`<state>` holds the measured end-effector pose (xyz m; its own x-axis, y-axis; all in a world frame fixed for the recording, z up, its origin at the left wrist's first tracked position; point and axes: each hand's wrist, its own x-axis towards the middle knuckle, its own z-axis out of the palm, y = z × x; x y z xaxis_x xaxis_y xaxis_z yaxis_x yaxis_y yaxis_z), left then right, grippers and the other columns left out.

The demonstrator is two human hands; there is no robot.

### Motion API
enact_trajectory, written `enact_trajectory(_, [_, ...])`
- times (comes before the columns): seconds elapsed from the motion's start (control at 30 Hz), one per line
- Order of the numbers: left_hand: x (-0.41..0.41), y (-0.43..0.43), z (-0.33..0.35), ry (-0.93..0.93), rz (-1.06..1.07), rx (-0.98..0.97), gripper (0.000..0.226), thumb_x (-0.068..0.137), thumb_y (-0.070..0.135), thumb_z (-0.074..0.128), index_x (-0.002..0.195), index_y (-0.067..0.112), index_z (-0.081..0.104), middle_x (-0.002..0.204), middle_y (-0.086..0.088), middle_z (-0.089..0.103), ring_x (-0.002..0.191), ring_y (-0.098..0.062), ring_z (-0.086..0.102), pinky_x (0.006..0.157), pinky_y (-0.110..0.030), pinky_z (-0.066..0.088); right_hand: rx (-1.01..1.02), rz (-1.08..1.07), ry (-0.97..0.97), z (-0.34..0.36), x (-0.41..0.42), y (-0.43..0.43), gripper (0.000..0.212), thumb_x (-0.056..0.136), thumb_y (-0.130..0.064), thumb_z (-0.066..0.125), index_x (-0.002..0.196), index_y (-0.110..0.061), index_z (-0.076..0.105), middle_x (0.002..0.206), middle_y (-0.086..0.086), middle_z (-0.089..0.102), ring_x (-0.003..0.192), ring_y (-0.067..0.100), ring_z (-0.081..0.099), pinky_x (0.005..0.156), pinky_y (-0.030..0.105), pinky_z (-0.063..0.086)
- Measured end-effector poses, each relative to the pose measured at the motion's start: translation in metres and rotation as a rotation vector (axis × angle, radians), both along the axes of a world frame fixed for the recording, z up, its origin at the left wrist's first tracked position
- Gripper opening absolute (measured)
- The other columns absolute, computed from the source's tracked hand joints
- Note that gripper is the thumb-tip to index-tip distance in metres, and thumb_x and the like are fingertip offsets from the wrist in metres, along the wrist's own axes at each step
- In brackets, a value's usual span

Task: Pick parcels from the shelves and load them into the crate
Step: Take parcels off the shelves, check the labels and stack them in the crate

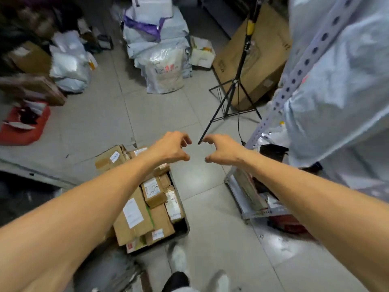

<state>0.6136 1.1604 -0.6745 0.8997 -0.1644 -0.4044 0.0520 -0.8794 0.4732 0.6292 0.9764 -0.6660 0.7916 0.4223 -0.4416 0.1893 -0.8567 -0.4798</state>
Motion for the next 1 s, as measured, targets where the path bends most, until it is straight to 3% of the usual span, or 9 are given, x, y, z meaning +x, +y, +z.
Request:
enact_trajectory(0.1, [-0.019,-0.032,0.024,-0.044,-0.133,0.022,0.049,0.078,0.023,0.077,0.123,0.019,0.059,0.120,-0.002,0.062,0.105,-0.016,0.058,0.091,-0.035,0.052,0.051,-0.016,-0.053,0.025,-0.034,-0.034,0.071,0.082,-0.019,0.069,0.145,-0.012,0.038,0.142,0.010,0.049,0.128,0.021,0.048,0.091,0.022,0.035])
enact_trajectory(0.3, [-0.058,-0.076,0.062,-0.112,-0.316,-0.010,0.050,0.078,0.023,0.077,0.124,0.017,0.059,0.118,-0.003,0.064,0.103,-0.014,0.059,0.083,-0.025,0.046,0.042,-0.070,-0.123,0.061,-0.105,-0.090,0.069,0.078,-0.021,0.070,0.141,-0.011,0.044,0.142,0.010,0.050,0.129,0.021,0.048,0.100,0.031,0.041])
enact_trajectory(0.43, [-0.084,-0.100,0.073,-0.087,-0.443,-0.027,0.049,0.078,0.023,0.077,0.123,0.018,0.059,0.117,-0.002,0.062,0.103,-0.013,0.058,0.085,-0.027,0.048,-0.023,-0.126,-0.129,0.079,-0.155,-0.122,0.069,0.078,-0.018,0.068,0.142,-0.010,0.044,0.134,0.010,0.054,0.124,0.025,0.051,0.098,0.030,0.044])
enact_trajectory(0.5, [-0.096,-0.113,0.078,-0.082,-0.528,-0.025,0.049,0.079,0.024,0.077,0.124,0.018,0.058,0.117,-0.002,0.062,0.103,-0.014,0.058,0.088,-0.029,0.050,-0.065,-0.151,-0.128,0.087,-0.177,-0.139,0.061,0.079,-0.016,0.067,0.136,-0.008,0.048,0.127,0.013,0.056,0.118,0.028,0.053,0.098,0.036,0.047])
enact_trajectory(0.6, [-0.113,-0.146,0.088,-0.106,-0.651,-0.039,0.046,0.079,0.022,0.076,0.123,0.017,0.060,0.115,-0.003,0.063,0.102,-0.015,0.060,0.089,-0.031,0.052,-0.119,-0.204,-0.157,0.099,-0.210,-0.172,0.061,0.080,-0.019,0.065,0.138,-0.010,0.048,0.134,0.011,0.055,0.123,0.026,0.051,0.102,0.035,0.044])
enact_trajectory(0.7, [-0.127,-0.196,0.098,-0.121,-0.779,-0.055,0.044,0.079,0.018,0.074,0.121,0.015,0.062,0.114,-0.004,0.066,0.102,-0.017,0.062,0.091,-0.034,0.053,-0.121,-0.341,-0.202,0.110,-0.249,-0.210,0.065,0.080,-0.021,0.065,0.141,-0.014,0.047,0.138,0.006,0.054,0.124,0.020,0.051,0.095,0.022,0.041])
enact_trajectory(0.87, [-0.162,-0.305,0.111,-0.119,-1.003,-0.093,0.043,0.079,0.021,0.075,0.120,0.017,0.063,0.112,-0.002,0.067,0.102,-0.018,0.063,0.091,-0.036,0.053,-0.188,-0.584,-0.185,0.119,-0.327,-0.288,0.057,0.080,-0.026,0.067,0.133,-0.010,0.053,0.128,0.011,0.059,0.117,0.029,0.055,0.097,0.043,0.047])
enact_trajectory(1.0, [-0.205,-0.403,0.116,-0.108,-1.192,-0.128,0.045,0.078,0.024,0.076,0.120,0.015,0.062,0.112,-0.003,0.067,0.103,-0.018,0.063,0.090,-0.034,0.053,-0.203,-0.815,-0.220,0.127,-0.405,-0.352,0.059,0.082,-0.035,0.067,0.135,-0.013,0.053,0.131,0.007,0.060,0.120,0.024,0.055,0.098,0.031,0.044])
